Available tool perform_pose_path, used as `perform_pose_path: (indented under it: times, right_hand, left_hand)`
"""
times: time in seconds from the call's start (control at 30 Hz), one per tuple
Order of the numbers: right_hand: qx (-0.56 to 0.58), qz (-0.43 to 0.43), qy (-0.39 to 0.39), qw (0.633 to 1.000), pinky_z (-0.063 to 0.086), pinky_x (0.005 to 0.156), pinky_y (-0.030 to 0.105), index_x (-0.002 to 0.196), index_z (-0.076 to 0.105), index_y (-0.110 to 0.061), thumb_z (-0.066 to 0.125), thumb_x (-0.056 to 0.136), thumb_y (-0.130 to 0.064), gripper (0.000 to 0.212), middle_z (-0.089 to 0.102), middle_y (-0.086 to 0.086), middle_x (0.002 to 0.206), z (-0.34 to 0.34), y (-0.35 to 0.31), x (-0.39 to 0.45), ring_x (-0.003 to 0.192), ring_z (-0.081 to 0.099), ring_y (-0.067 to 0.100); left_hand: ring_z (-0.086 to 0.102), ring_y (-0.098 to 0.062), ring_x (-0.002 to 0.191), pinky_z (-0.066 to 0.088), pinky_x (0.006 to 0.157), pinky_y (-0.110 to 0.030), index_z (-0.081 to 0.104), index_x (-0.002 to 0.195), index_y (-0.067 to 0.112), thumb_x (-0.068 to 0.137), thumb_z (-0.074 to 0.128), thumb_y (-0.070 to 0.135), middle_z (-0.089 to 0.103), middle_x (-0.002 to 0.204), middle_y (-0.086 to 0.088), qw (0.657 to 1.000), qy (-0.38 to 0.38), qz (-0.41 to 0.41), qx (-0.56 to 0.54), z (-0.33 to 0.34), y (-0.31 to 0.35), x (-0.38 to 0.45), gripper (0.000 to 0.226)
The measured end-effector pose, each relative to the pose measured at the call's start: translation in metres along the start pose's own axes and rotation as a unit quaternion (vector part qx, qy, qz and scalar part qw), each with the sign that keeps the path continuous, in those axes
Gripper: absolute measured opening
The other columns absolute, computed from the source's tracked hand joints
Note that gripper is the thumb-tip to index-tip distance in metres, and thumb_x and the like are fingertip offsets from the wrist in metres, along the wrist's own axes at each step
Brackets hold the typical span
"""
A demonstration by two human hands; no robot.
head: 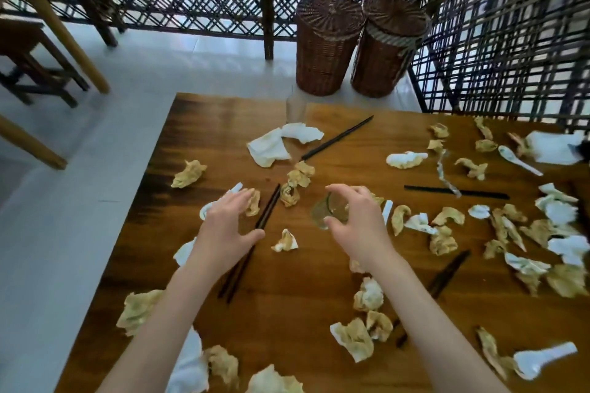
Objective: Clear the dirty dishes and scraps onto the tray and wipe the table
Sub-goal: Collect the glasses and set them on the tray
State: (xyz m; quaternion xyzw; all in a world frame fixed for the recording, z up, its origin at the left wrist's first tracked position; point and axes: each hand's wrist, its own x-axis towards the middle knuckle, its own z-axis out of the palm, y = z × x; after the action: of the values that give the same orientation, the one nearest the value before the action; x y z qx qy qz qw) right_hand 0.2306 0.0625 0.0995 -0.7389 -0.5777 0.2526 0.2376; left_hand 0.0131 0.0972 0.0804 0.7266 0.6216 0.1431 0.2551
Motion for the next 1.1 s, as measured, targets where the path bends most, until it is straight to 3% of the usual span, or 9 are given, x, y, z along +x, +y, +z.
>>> perform_pose_path:
  times: [0.1,0.3,0.6,0.8,0.93,1.1]
  right_hand:
    - [-0.003,0.003,0.013,1.000,0.028,0.066,0.001,0.123,0.052,-0.035,0.072,0.078,-0.015,0.053,0.041,-0.013,0.110,-0.005,0.002,0.031,0.093,0.041,0.002]
    - [-0.008,-0.003,0.000,1.000,0.036,0.081,0.017,0.125,0.052,-0.032,0.071,0.079,-0.014,0.053,0.047,-0.003,0.120,-0.016,0.016,0.105,0.098,0.047,0.009]
    - [-0.010,-0.009,0.008,1.000,0.041,0.077,0.017,0.121,0.054,-0.032,0.072,0.077,-0.013,0.051,0.049,-0.004,0.116,-0.010,0.044,0.208,0.094,0.050,0.009]
    - [0.003,0.001,0.015,1.000,0.035,0.075,0.014,0.122,0.053,-0.033,0.072,0.078,-0.012,0.053,0.048,-0.005,0.118,-0.009,0.062,0.238,0.093,0.044,0.005]
    - [0.005,0.012,0.018,1.000,0.030,0.067,0.004,0.124,0.052,-0.035,0.072,0.079,-0.013,0.054,0.047,-0.009,0.118,-0.005,0.068,0.240,0.092,0.042,0.002]
    - [0.021,0.024,0.007,0.999,0.036,0.079,0.013,0.124,0.053,-0.033,0.071,0.079,-0.012,0.053,0.047,-0.007,0.119,-0.006,0.074,0.231,0.094,0.044,0.004]
  left_hand:
    - [0.030,-0.018,0.137,0.027,0.109,-0.035,0.038,0.142,0.023,0.073,0.079,0.026,0.043,0.144,0.002,1.000,-0.006,0.020,0.008,0.005,0.006,0.045,0.080]
    - [0.038,-0.017,0.131,0.032,0.103,-0.030,0.038,0.141,0.024,0.071,0.080,0.028,0.045,0.142,0.002,0.999,0.027,0.020,-0.004,0.026,0.029,0.131,0.082]
    - [0.034,-0.023,0.135,0.034,0.105,-0.035,0.024,0.148,0.017,0.067,0.083,0.035,0.035,0.149,-0.004,0.997,0.061,-0.019,-0.050,0.081,0.042,0.270,0.102]
    - [0.034,-0.026,0.135,0.037,0.104,-0.040,0.017,0.149,0.016,0.066,0.083,0.038,0.034,0.149,-0.006,0.994,0.062,-0.054,-0.076,0.109,0.045,0.333,0.108]
    - [0.043,-0.028,0.128,0.044,0.101,-0.041,0.024,0.146,0.012,0.071,0.081,0.032,0.043,0.142,-0.011,0.993,0.060,-0.071,-0.071,0.116,0.046,0.354,0.096]
    - [0.051,-0.021,0.116,0.047,0.094,-0.031,0.044,0.132,0.010,0.076,0.077,0.029,0.054,0.129,-0.007,0.990,0.090,-0.053,-0.098,0.115,0.050,0.350,0.068]
